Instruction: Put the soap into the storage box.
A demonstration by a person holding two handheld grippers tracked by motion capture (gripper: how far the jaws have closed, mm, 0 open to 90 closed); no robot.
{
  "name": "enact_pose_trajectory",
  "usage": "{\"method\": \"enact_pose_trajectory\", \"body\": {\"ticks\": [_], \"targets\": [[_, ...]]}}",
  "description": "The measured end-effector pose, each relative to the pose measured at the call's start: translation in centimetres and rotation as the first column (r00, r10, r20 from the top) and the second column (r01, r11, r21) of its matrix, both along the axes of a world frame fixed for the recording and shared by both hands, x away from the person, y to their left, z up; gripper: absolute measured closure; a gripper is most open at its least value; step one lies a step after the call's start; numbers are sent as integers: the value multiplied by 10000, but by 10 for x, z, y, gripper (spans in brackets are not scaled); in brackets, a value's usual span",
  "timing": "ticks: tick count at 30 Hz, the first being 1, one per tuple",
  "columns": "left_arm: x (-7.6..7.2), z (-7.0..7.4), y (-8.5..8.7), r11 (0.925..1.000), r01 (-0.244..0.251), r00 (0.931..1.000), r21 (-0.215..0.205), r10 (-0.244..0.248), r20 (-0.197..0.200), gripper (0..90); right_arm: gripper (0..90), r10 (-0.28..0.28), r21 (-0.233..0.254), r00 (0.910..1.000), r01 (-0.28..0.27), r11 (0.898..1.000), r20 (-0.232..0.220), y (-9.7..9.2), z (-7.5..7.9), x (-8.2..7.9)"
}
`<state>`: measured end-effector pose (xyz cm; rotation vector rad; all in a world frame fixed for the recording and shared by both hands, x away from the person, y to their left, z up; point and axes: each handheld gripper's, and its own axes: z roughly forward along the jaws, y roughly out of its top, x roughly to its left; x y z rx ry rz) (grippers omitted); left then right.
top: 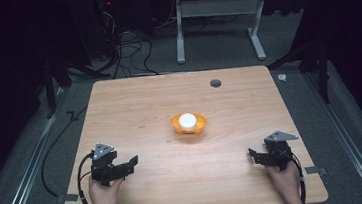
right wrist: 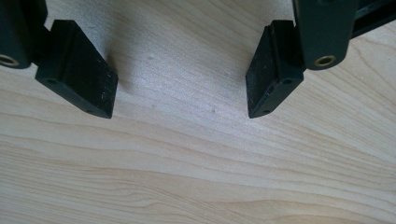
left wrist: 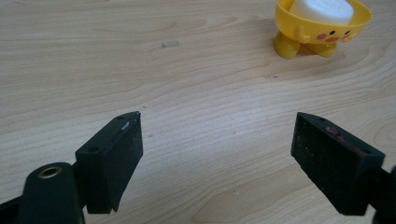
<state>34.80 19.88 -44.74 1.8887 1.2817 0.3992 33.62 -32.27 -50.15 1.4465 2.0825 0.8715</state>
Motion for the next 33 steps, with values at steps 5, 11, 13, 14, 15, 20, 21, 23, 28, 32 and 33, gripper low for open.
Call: {"method": "enact_pose_trajectory", "body": {"ticks": [5,11,13,14,15,20,21,23,28,32,33], "targets": [[0,-7,-1,9999,-114,9999,63,114,5,173,260,-15,31,10000,15,10000,-23,0,0,0],[1,-15,-1,9996,-209,9998,211,210,-69,171,260,-11,26,10000,11,10000,-24,0,0,0],[1,-18,-1,9993,-234,9997,293,236,-47,171,260,-8,22,10000,9,10000,-22,0,0,0],[1,-19,-1,9988,-252,9997,416,255,-60,171,260,-8,22,10000,8,10000,-20,0,0,0],[1,-21,-1,9985,-276,9996,480,278,-54,171,260,-7,20,10000,7,10000,-20,0,0,0],[3,-30,-1,9967,-330,9993,745,341,-131,164,260,-15,31,10000,15,10000,-31,1,0,0],[3,-31,-1,9959,-369,9992,831,380,-117,163,260,-9,28,10000,9,10000,-28,1,0,0],[4,-34,-1,9955,-430,9989,844,442,-130,161,260,-9,22,10000,9,10000,-23,0,0,0],[6,-40,-3,9933,-502,9985,1045,522,-174,160,260,-8,19,10000,8,10000,-22,1,0,0],[9,-45,-6,9880,-499,9984,1463,532,-189,160,260,-29,35,10000,29,10000,-27,1,0,0],[10,-46,-7,9872,-502,9983,1511,538,-203,160,260,-22,30,10000,22,10000,-25,1,0,0]]}}
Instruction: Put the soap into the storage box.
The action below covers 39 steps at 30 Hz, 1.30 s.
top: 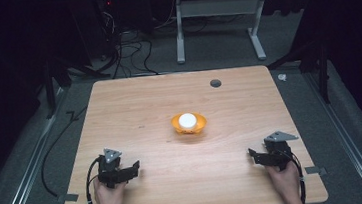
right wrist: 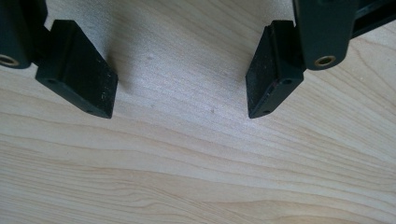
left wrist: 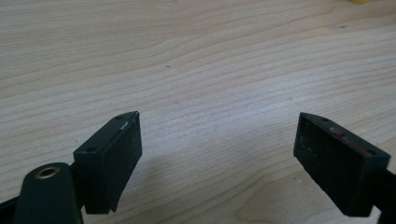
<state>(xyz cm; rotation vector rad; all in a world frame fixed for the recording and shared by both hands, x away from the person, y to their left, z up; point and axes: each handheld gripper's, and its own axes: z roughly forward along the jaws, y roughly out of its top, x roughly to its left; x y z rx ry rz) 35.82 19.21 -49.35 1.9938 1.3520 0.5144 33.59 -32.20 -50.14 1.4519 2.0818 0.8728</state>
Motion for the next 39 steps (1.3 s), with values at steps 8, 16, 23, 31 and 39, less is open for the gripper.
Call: {"method": "enact_pose_trajectory", "body": {"ticks": [8,16,23,31,39], "targets": [[2,-7,-5,9999,-30,10000,168,29,78,160,260,-3,6,10000,3,10000,0,0,0,0],[2,-13,-8,9996,-139,9997,226,134,225,163,260,-7,7,10000,7,10000,-2,0,0,0],[2,-14,-9,9996,-208,9993,201,201,327,155,260,-19,5,10000,19,10000,4,0,0,0],[2,-14,-8,9997,-182,9994,173,177,286,152,260,-8,8,10000,8,10000,-7,0,0,-1],[3,-15,-8,9998,-133,9995,152,129,303,152,260,-33,50,10000,33,10000,-18,0,0,-1]]}}
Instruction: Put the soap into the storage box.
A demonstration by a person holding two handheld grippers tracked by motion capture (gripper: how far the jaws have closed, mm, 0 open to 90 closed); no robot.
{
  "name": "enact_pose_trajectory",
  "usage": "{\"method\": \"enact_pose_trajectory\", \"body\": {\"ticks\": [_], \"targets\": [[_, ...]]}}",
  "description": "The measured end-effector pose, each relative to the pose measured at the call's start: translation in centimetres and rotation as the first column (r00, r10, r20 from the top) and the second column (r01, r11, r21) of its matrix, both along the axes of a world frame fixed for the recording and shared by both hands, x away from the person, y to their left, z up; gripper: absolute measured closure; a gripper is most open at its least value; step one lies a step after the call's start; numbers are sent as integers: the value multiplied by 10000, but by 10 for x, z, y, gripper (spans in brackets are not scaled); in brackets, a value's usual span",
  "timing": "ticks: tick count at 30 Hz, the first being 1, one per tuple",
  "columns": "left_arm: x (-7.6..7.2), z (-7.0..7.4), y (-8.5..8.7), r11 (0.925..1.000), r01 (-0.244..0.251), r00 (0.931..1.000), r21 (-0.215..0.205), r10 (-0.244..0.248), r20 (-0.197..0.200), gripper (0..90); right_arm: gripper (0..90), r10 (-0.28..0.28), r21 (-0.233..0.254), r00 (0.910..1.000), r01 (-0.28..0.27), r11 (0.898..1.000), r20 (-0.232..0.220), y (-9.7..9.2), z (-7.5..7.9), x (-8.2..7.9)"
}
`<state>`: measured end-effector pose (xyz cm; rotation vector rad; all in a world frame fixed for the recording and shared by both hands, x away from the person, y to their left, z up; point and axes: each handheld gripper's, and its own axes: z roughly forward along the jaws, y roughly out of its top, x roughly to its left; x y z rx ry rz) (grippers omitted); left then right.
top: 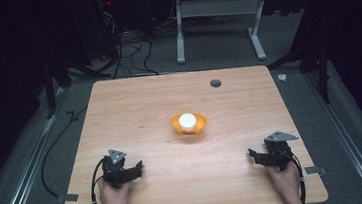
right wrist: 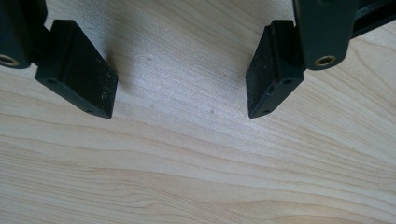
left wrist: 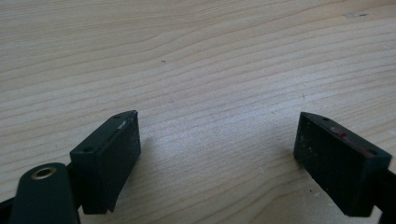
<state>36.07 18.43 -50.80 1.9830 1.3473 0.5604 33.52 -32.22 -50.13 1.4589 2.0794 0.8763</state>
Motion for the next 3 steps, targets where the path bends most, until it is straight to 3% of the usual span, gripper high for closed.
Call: {"method": "enact_pose_trajectory", "body": {"ticks": [3], "targets": [[0,0,0,10000,22,10000,5,-22,-13,153,259,0,-17,10000,0,10000,4,0,0,0]]}}
